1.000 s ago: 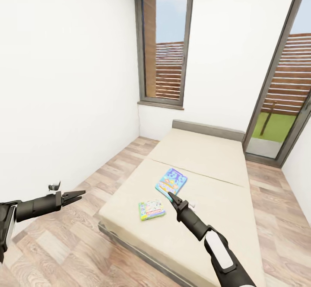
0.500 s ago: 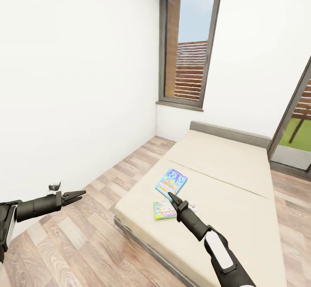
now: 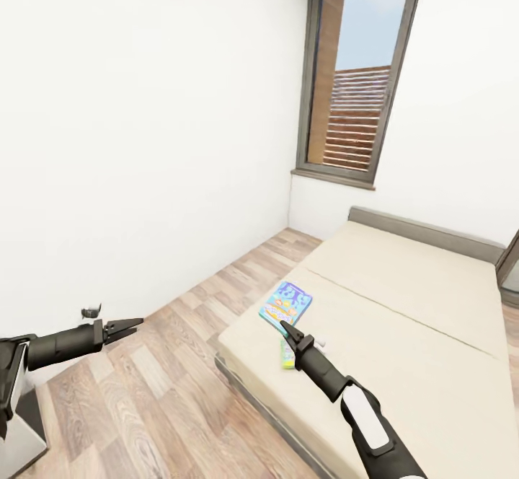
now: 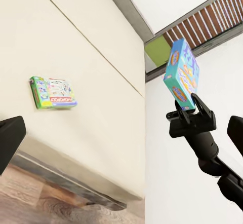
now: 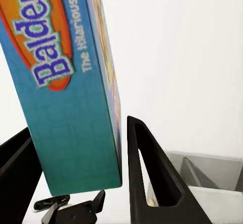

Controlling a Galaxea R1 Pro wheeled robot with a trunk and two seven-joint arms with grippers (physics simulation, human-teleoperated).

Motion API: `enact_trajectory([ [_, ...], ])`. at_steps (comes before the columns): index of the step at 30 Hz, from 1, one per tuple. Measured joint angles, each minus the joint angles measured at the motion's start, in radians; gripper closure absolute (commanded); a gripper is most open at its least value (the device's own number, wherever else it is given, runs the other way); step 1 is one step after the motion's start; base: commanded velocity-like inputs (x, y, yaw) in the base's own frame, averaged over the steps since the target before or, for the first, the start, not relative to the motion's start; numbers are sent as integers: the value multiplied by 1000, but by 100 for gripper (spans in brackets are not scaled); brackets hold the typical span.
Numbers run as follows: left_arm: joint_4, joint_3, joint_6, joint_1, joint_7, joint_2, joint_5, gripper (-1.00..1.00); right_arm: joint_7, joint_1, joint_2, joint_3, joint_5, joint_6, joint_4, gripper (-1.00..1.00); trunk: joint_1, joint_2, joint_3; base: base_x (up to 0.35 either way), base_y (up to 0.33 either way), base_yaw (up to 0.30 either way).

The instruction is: Put all the toys in the child's room - the three board games (two on the bed and one on the table), the two jigsaw puzzles on the table, and the tennis ball on the table - inside the toy box on the table in the child's room.

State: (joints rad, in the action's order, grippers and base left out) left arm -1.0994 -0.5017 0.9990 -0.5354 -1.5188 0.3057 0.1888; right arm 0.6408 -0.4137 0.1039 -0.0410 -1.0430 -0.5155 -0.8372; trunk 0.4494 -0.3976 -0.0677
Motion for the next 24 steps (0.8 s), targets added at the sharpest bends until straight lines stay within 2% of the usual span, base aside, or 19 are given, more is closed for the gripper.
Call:
enact_trajectory([
  [14, 0, 1, -1, 0, 0, -15, 0, -100, -1, 0, 0, 0, 0, 0, 0, 100, 0, 0, 0, 0, 0, 287],
  [24, 0, 2, -1, 0, -1, -16, 1, -100, -1, 0, 0, 0, 0, 0, 1, 100, 0, 0, 0, 0, 0, 287],
])
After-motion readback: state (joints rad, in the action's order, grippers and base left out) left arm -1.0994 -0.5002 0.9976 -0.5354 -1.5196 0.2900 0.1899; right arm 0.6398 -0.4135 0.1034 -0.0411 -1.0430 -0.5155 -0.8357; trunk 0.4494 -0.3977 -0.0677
